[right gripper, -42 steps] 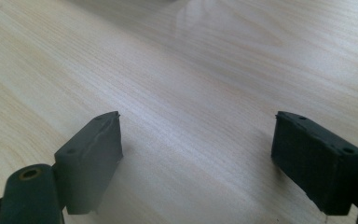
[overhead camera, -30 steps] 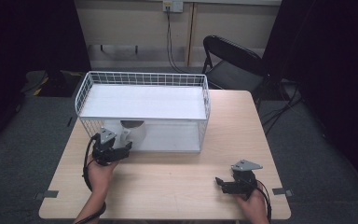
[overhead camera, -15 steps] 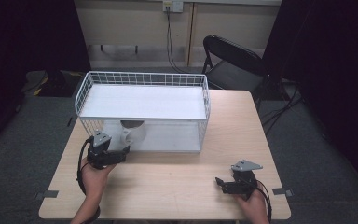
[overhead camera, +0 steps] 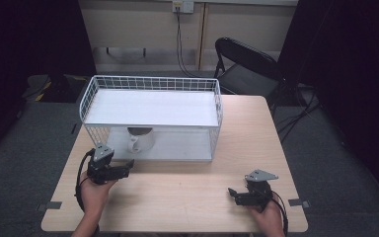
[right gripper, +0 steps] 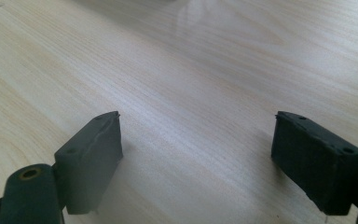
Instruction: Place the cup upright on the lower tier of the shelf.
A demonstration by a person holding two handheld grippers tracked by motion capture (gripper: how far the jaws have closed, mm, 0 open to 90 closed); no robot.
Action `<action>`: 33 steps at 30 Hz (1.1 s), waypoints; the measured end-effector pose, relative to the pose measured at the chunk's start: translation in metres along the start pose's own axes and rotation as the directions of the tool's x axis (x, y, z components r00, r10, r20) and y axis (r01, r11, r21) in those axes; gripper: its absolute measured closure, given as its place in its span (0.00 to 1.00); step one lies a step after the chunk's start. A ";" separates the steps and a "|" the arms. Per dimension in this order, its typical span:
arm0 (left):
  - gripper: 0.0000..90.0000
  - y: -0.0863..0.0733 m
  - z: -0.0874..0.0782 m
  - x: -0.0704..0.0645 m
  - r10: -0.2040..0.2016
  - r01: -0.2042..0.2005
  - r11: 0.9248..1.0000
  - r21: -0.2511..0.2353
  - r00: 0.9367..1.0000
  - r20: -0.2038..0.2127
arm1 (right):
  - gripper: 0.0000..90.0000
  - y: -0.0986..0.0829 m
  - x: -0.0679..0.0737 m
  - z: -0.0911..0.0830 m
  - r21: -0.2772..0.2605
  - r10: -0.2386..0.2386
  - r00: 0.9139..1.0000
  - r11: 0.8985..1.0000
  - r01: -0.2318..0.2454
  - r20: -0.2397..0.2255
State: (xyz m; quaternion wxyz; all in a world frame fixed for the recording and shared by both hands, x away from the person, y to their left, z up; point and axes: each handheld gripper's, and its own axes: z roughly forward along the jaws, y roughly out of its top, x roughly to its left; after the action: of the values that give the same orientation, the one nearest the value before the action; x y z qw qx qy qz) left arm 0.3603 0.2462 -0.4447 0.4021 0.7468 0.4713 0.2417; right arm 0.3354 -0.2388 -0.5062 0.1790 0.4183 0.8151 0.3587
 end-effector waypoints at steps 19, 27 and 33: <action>0.16 -0.021 -0.013 0.008 0.001 -0.003 1.000 0.026 0.997 0.076 | 0.17 0.000 0.000 0.000 0.001 -0.003 1.000 1.000 0.003 -0.004; 0.14 -0.025 -0.015 0.010 0.008 -0.012 0.999 0.034 0.993 0.120 | 0.17 0.000 0.000 0.000 0.001 -0.003 1.000 1.000 0.003 -0.004; 0.14 -0.028 -0.019 0.013 0.007 -0.013 0.999 0.037 0.988 0.154 | 0.17 0.000 0.000 0.000 0.001 -0.002 1.000 1.000 0.002 -0.005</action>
State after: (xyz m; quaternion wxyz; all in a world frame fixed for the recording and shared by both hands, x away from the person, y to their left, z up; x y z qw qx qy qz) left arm 0.3380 0.2715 -0.4576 0.4218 0.7730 0.4398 0.1765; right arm 0.3356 -0.2390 -0.5062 0.1773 0.4167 0.8161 0.3591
